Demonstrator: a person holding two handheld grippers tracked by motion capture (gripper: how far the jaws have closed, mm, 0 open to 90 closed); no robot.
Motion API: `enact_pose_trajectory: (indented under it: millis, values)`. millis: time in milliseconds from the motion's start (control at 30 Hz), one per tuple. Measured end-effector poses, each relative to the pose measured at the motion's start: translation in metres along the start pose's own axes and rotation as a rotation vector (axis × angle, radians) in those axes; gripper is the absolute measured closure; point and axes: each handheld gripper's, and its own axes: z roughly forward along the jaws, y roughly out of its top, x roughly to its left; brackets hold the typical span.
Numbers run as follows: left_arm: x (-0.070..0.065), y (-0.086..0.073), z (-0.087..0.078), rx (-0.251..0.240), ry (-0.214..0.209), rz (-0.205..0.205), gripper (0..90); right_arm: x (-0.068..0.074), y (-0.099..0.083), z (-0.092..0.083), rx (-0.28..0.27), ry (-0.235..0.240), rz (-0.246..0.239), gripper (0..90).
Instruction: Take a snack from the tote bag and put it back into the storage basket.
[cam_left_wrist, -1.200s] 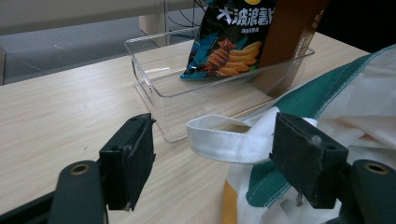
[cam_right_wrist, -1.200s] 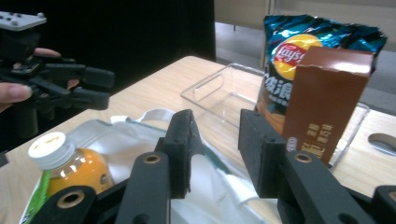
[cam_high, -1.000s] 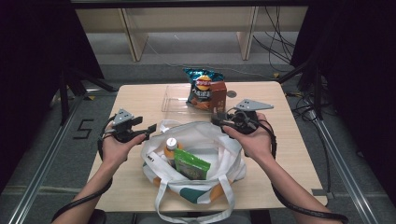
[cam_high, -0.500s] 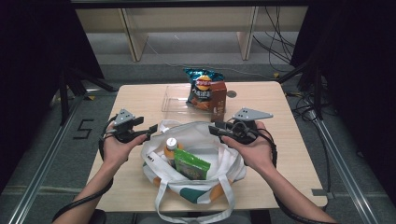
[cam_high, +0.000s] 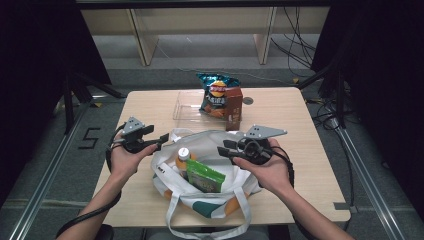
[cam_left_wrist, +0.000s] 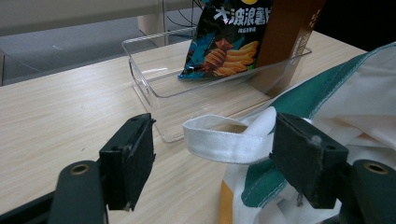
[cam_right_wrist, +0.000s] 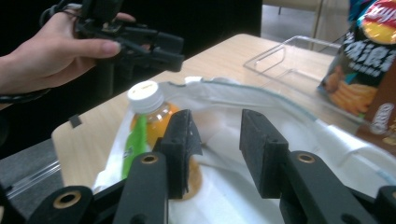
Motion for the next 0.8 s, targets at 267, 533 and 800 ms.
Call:
enact_pose_trajectory:
  millis: [267, 533, 800]
  values:
    - [0.0, 0.0, 0.0, 0.0, 0.001, 0.0, 28.9, 0.009, -0.011, 0.001, 0.044, 0.026, 0.0, 64.0]
    - [-0.001, 0.0, 0.001, 0.002, -0.001, 0.0, 28.9, 0.016, -0.016, 0.001, 0.054, 0.065, -0.008, 63.6]
    - [-0.001, 0.0, 0.001, 0.003, -0.003, 0.006, 28.9, 0.023, -0.019, 0.003, 0.072, 0.095, -0.025, 63.6]
